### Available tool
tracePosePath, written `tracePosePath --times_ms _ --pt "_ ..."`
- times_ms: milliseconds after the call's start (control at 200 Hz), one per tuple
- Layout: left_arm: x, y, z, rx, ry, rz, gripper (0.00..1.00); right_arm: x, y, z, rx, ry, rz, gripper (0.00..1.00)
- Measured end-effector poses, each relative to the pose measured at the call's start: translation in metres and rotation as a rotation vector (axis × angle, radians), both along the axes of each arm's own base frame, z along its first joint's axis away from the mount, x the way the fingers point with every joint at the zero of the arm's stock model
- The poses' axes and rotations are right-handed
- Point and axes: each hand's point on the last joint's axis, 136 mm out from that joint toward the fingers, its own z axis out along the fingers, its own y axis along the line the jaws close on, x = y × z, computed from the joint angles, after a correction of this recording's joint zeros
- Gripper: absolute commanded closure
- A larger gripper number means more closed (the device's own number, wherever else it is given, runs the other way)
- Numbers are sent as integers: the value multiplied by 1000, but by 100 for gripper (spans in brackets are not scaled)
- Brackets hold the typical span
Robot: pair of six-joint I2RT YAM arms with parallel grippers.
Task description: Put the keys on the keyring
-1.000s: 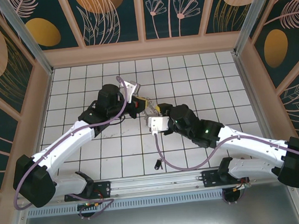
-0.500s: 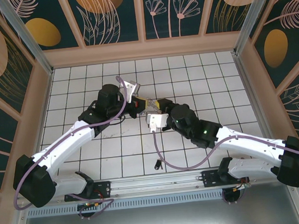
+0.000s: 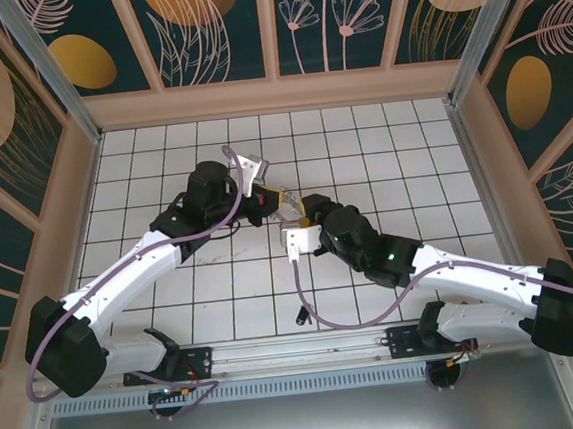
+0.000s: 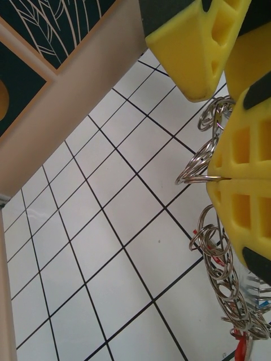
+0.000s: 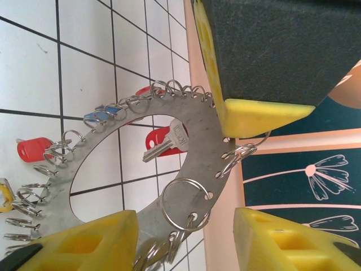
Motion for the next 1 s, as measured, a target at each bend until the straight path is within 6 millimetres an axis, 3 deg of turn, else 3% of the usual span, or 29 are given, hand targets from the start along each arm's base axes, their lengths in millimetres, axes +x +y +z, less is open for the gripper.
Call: tracePosePath --times_ms 315,656,1001 --pt "0 0 0 -1 1 -2 100 2 4 4 -23 -47 3 63" --pt "0 0 0 -1 0 -2 100 3 2 3 -31 -52 -4 91" --pt "0 -1 1 -5 -4 -2 100 1 -1 12 17 -41 -1 100"
